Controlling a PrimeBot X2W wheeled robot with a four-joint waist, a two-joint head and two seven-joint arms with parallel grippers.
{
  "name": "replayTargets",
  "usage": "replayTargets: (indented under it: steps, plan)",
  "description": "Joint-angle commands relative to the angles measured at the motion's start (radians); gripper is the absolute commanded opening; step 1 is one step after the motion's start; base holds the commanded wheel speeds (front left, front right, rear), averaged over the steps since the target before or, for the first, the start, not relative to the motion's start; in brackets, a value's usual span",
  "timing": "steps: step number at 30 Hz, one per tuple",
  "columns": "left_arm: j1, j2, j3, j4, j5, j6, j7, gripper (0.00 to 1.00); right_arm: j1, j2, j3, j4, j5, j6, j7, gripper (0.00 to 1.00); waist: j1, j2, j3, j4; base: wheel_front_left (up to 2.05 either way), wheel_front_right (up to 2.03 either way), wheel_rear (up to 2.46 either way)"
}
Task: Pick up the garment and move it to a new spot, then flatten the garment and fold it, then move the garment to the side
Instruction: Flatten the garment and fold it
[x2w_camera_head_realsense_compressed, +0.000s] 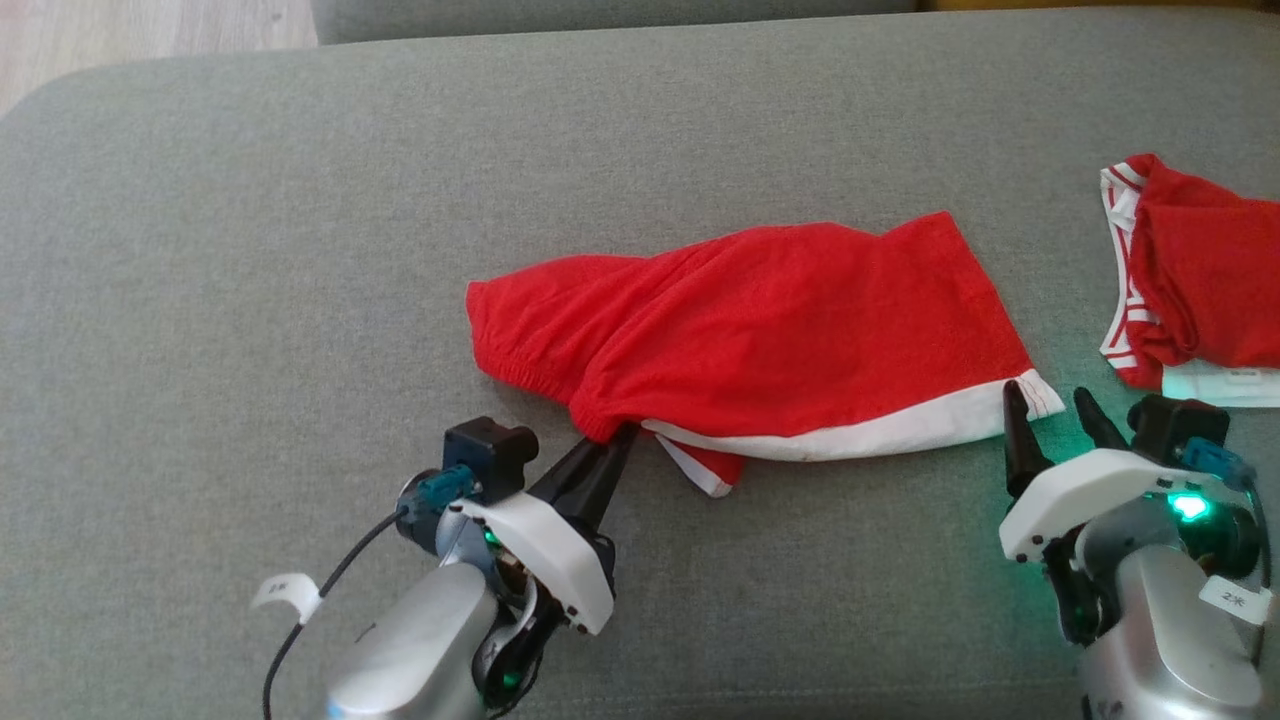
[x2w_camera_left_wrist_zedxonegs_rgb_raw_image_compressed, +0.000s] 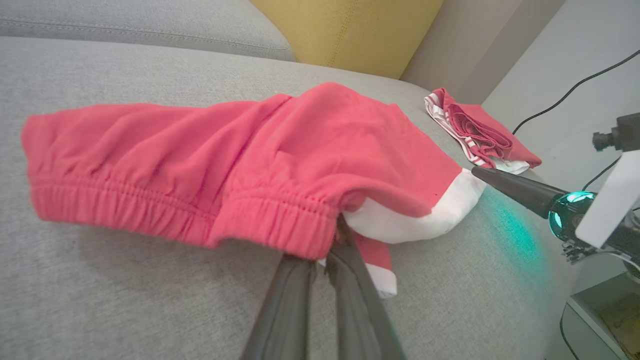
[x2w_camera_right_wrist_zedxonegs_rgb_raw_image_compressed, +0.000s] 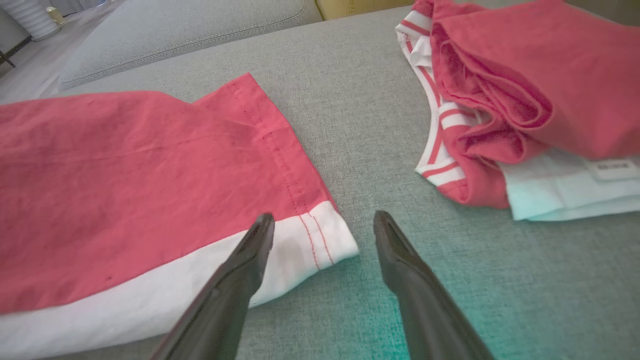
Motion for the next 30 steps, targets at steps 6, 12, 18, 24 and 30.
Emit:
replayTargets:
  steps: [6, 12, 18, 24, 30]
  plan:
    - [-0.020, 0.015, 0.025, -0.036, -0.001, 0.007, -0.012, 0.00, -0.049, -0.004, 0.026, 0.011, -0.001, 0.003, -0.017, 1.00, 0.0000, 0.0000, 0.007, 0.005, 0.00, 0.00, 0.00]
    - [-0.026, 0.020, 0.021, -0.037, -0.003, 0.009, -0.009, 0.00, -0.070, -0.004, 0.037, 0.033, -0.007, 0.003, -0.028, 0.79, 0.0000, 0.0000, 0.017, 0.004, 0.00, 0.00, 0.00]
    - [-0.026, 0.027, 0.017, -0.032, -0.006, 0.011, -0.005, 0.00, -0.078, -0.013, 0.053, 0.052, -0.007, 0.003, -0.045, 0.00, 0.0000, 0.0000, 0.009, 0.003, 0.00, 0.00, 0.00]
    - [-0.022, 0.050, 0.018, -0.042, -0.010, 0.014, 0.002, 0.00, -0.076, -0.042, 0.102, 0.025, 0.004, 0.003, -0.079, 0.00, 0.0000, 0.0000, -0.036, -0.008, 0.00, 0.00, 0.00]
    - [-0.037, 0.094, 0.032, -0.098, -0.026, 0.013, 0.043, 0.00, -0.099, -0.094, 0.165, -0.083, 0.082, 0.003, -0.079, 0.00, 0.0000, 0.0000, -0.089, -0.022, 0.00, 0.00, 0.00]
